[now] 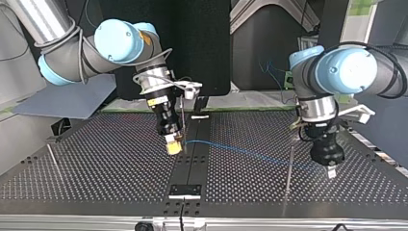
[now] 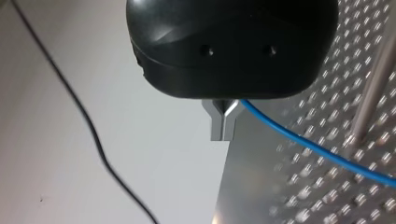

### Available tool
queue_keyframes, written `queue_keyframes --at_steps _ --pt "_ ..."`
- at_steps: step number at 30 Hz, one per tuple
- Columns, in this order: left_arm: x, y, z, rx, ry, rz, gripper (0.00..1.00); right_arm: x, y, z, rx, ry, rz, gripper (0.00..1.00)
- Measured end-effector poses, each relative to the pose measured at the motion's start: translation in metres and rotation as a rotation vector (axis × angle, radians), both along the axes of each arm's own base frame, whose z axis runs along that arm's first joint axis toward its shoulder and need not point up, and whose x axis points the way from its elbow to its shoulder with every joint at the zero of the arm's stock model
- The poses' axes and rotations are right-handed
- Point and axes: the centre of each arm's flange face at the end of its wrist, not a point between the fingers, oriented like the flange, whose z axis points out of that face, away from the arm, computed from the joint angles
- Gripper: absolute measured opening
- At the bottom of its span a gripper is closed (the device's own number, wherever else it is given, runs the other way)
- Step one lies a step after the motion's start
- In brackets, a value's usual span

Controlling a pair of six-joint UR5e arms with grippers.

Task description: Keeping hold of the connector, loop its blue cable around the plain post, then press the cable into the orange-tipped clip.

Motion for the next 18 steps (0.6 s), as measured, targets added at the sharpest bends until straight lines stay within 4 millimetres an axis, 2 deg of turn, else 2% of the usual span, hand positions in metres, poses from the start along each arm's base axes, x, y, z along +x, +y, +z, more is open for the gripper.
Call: queue_keyframes --at_steps 6,10,13,18 --pt "0.032 0.027 0.014 -0.002 -0.045 -0.003 0.0 0.008 -0.004 -0.007 0.005 0.01 0.015 0.0" --pt "0.049 0.048 0.022 0.002 -0.065 -0.004 0.0 0.018 -0.012 -0.026 0.021 0.026 0.023 0.0" --pt "0.055 0.061 0.023 0.002 -0.069 -0.005 0.0 0.022 -0.016 -0.04 0.035 0.038 0.025 0.0" --pt "0.06 0.08 0.022 0.005 -0.068 -0.008 0.0 0.025 -0.019 -0.05 0.046 0.045 0.026 0.0"
